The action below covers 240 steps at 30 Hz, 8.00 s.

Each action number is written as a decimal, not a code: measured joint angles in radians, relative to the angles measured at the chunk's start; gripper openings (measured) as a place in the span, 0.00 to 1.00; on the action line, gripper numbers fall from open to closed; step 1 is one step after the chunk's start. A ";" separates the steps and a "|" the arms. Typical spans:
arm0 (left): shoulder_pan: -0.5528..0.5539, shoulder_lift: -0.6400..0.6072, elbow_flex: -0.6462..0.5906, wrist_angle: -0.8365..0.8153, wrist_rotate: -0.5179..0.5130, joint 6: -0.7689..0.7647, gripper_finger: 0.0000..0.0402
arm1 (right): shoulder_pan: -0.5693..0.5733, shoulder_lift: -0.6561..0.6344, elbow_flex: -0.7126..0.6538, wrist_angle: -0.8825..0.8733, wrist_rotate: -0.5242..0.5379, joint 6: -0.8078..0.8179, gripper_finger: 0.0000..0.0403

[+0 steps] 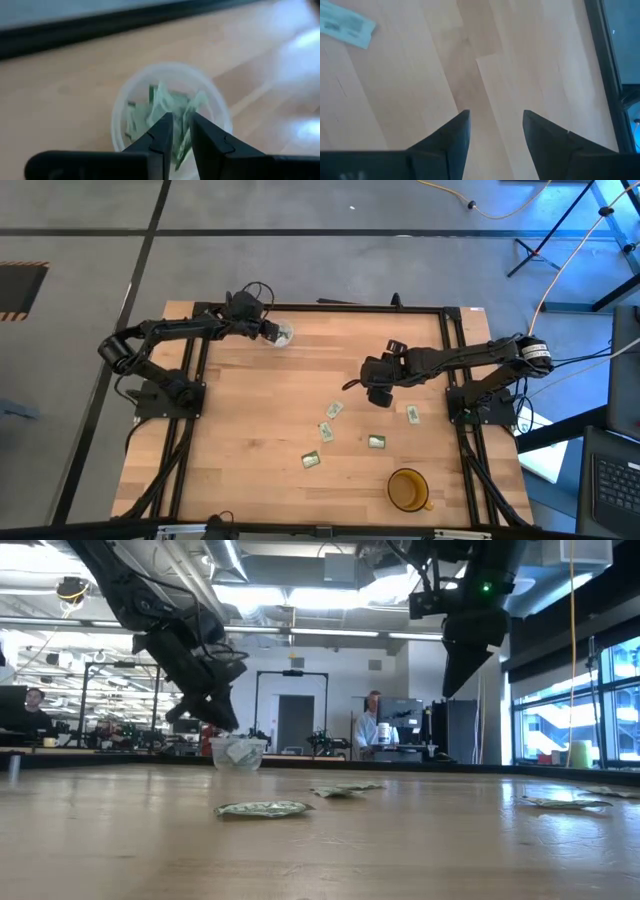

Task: Pick and place Stevia / Truvia into bins
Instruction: Put the stevia packet into the transparent container, then put the truvia packet into the transparent container

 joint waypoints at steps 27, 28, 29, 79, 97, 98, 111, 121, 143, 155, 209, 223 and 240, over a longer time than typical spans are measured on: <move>-0.274 -0.534 -0.381 0.660 0.119 0.147 0.15 | 0.047 0.000 -0.240 -0.171 -0.361 0.575 0.46; -0.289 -0.536 -0.397 0.694 0.119 0.146 0.14 | 0.052 0.000 -0.249 -0.168 -0.362 0.606 0.46; -0.303 -0.536 -0.411 0.723 0.119 0.146 0.14 | 0.059 0.000 -0.257 -0.167 -0.362 0.637 0.46; -0.513 -0.417 -0.432 0.763 0.048 0.262 0.19 | 0.076 0.002 -0.105 0.277 -0.268 0.349 0.02; -0.745 -0.018 -0.184 0.812 0.092 0.363 0.39 | 0.076 0.001 0.013 0.850 -0.579 -0.064 0.01; -0.750 -0.005 -0.166 0.811 0.114 0.368 0.39 | 0.076 0.001 0.013 0.856 -0.591 -0.064 0.01; -0.801 0.077 -0.012 0.812 0.188 0.391 0.38 | 0.076 0.001 0.013 0.886 -0.650 -0.066 0.01; -0.816 0.077 -0.012 0.831 0.188 0.400 0.31 | 0.075 0.000 0.013 0.886 -0.647 -0.066 0.01; -0.816 0.077 -0.012 0.860 0.184 0.368 0.02 | 0.075 -0.008 0.013 0.853 -0.645 -0.066 0.11; -0.671 -0.105 -0.013 0.452 0.008 0.275 0.01 | 0.051 -0.142 0.014 0.483 -0.478 -0.090 0.38; 0.018 -0.048 -0.013 0.022 0.005 0.312 0.25 | 0.029 -0.134 -0.132 0.485 -0.372 -0.107 0.39; -0.198 -0.291 -0.062 0.163 0.244 0.316 0.24 | 0.065 -0.046 -0.131 0.565 -0.396 -0.268 0.39; -0.592 -0.338 -0.215 0.475 0.052 0.250 0.24 | 0.031 0.264 -0.131 0.705 -0.392 -0.268 0.39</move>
